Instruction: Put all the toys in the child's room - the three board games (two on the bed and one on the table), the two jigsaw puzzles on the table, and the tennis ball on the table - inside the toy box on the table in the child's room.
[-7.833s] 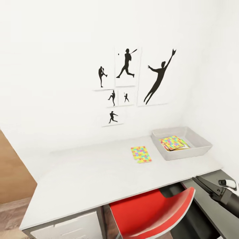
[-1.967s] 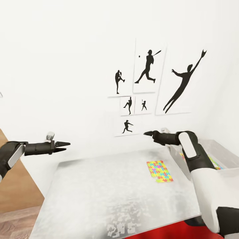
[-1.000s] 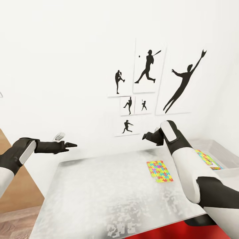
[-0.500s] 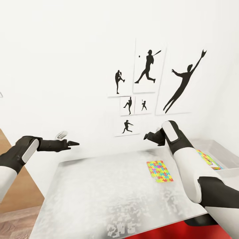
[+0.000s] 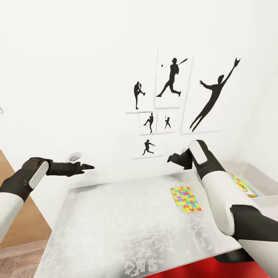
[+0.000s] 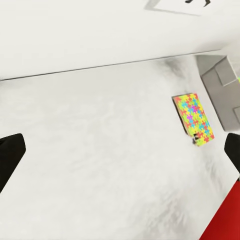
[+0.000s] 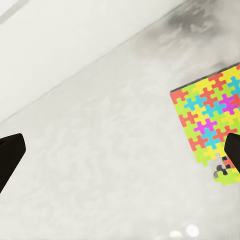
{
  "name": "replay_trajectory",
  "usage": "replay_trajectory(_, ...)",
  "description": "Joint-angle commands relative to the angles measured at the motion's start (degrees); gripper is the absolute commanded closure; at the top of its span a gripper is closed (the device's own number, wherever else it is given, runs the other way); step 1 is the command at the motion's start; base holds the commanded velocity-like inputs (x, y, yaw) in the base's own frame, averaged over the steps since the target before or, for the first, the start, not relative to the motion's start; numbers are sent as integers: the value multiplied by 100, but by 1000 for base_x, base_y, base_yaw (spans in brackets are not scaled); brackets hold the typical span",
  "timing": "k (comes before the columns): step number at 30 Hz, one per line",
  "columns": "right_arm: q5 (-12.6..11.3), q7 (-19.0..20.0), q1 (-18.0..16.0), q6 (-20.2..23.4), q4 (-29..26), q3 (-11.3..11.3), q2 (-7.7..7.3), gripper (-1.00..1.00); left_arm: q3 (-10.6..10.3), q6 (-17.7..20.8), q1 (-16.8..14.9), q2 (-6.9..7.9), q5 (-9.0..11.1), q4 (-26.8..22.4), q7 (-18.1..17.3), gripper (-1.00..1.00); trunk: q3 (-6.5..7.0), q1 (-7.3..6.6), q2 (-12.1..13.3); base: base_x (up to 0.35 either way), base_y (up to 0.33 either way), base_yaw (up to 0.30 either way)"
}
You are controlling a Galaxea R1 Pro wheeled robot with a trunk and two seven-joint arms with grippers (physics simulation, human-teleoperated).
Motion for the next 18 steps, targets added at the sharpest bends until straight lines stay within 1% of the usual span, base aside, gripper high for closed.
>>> replay_trajectory(1,-54,-60,-6,11,-4,-23,6,-100,-16,30,-8,7,9,-3,-11,-100,-14,4,-14,0,0,0)
replay_trajectory(18,-58,-65,-16,11,60,9,-12,-100,-17,93,-8,34,31,-18,-25,-100,-14,4,-14,0,0,0)
